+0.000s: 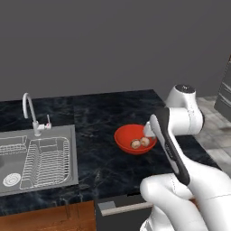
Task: Pick the tangerines from the cabinet and place them in one bowl. Pick the lemon wedge from the sink and place it in the other bowl.
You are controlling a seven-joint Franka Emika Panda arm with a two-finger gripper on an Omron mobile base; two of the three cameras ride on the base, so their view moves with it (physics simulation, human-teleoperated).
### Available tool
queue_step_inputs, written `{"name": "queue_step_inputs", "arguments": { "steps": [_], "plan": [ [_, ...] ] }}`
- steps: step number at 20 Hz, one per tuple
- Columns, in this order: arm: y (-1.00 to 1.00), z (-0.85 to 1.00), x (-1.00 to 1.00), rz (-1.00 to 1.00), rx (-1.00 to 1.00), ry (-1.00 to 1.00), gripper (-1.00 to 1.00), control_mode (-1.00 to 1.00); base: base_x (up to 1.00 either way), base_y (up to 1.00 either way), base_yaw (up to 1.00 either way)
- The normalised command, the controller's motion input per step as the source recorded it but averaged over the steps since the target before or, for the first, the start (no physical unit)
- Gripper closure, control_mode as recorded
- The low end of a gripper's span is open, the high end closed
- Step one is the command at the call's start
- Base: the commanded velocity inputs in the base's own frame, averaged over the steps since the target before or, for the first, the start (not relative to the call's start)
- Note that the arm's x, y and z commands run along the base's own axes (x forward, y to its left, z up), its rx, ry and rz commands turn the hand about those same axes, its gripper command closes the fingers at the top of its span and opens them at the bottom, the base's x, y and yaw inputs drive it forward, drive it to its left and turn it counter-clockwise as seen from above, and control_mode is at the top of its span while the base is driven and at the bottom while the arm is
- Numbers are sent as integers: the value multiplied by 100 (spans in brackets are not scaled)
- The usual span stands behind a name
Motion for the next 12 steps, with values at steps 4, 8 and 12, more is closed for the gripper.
{"name": "queue_step_inputs", "arguments": {
  "steps": [4,8,12],
  "plan": [
    [17,18,-4,0,-2,1,-100,-100,0,0,0],
    [0,24,0,0,0,0,-100,-100,0,0,0],
    [0,18,0,0,0,0,-100,-100,0,0,0]
  ]
}}
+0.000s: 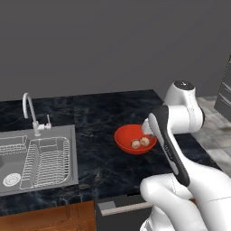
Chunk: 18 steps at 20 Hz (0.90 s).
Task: Pick the tangerines from the cabinet and place them in one bowl. Pick the lemon wedge from the sink and place it in the other bowl.
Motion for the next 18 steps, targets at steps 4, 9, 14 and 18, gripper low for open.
{"name": "queue_step_inputs", "arguments": {
  "steps": [4,9,14,18],
  "plan": [
    [0,6,-4,0,0,0,-100,100,-12,0,0],
    [0,0,0,0,0,0,-100,100,-69,5,-2],
    [0,0,0,0,0,0,-100,100,-61,46,-4],
    [0,0,0,0,0,0,-100,100,-10,83,0]
  ]
}}
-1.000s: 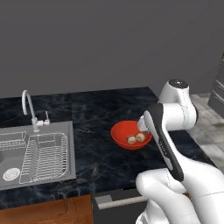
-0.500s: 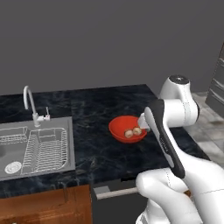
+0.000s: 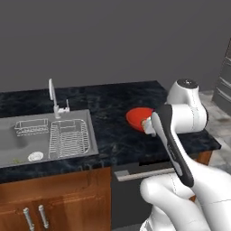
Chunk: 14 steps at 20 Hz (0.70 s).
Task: Pick the tangerines from the cabinet and place them in one bowl. Pick the lemon wedge from the sink and place it in the other bowl.
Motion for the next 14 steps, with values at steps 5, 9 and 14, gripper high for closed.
{"name": "queue_step_inputs", "arguments": {
  "steps": [5,9,14],
  "plan": [
    [0,0,0,0,0,0,-100,100,6,98,0],
    [0,0,0,0,0,0,-100,100,2,100,0],
    [0,0,0,0,0,0,-100,100,1,99,0]
  ]
}}
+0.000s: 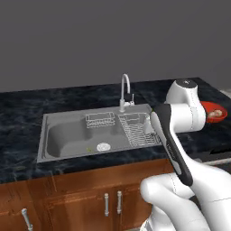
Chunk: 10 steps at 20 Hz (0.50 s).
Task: Pick the tangerines from the cabinet and place them in one bowl. Pick the lemon wedge from the sink and place it in the other bowl.
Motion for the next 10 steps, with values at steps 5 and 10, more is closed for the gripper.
{"name": "queue_step_inputs", "arguments": {
  "steps": [5,10],
  "plan": [
    [0,0,0,0,0,0,-100,100,3,99,0],
    [0,0,0,0,0,0,-100,100,10,93,0]
  ]
}}
